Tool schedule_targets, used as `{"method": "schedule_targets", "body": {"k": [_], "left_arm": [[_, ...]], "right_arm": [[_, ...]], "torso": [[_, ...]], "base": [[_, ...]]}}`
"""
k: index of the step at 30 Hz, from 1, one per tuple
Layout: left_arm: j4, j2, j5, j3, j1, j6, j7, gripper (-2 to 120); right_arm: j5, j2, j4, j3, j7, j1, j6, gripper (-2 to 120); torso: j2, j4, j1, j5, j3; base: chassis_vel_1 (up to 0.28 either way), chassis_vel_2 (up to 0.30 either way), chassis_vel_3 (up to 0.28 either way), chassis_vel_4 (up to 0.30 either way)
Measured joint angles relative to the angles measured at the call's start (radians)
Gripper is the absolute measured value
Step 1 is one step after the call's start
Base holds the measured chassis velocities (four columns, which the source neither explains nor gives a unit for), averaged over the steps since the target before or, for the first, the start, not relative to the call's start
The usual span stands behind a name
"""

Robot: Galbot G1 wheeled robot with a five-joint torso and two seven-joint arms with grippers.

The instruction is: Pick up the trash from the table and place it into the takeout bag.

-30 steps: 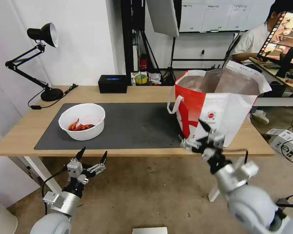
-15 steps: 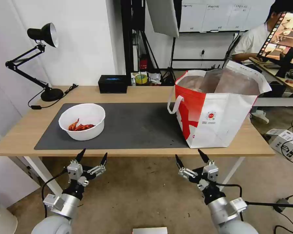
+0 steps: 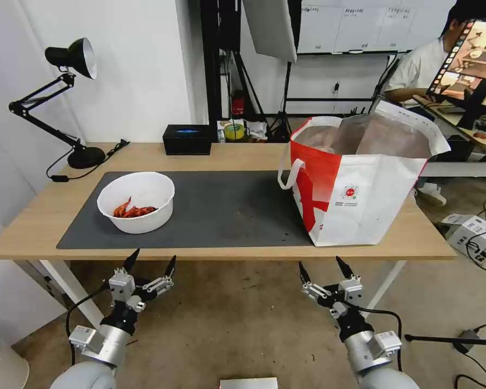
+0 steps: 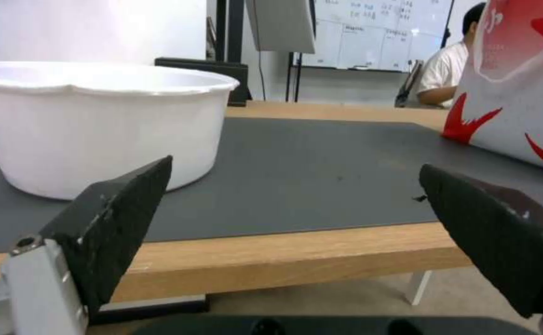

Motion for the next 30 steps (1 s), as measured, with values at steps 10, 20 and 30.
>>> {"method": "schedule_targets", "body": {"k": [10,20,30], "left_arm": [[-0.003,0.056,-0.076,-0.043,-0.047,0.024,-0.006,100],[0.017,0.292,-0.265,-0.095,-0.188,0.112,-0.070,100],[0.117,0.494,-0.342,0.006,-0.391,0.223,-0.169,100]], "right_arm": [[0.002,-0.001,0.002,-0.001,0.001,0.001,-0.002,100],[0.003,-0.002,0.003,-0.001,0.001,0.002,-0.003,100],[0.003,-0.003,0.003,-0.001,0.000,0.002,-0.003,100]], "torso": [[0.000,0.0000,0.000,-0.0003,0.000],[0.000,0.0000,0.000,-0.0001,0.000],[0.000,0.0001,0.000,-0.0002,0.000]], "base": [[0.000,0.000,0.000,0.000],[0.000,0.000,0.000,0.000],[0.000,0.000,0.000,0.000]]}}
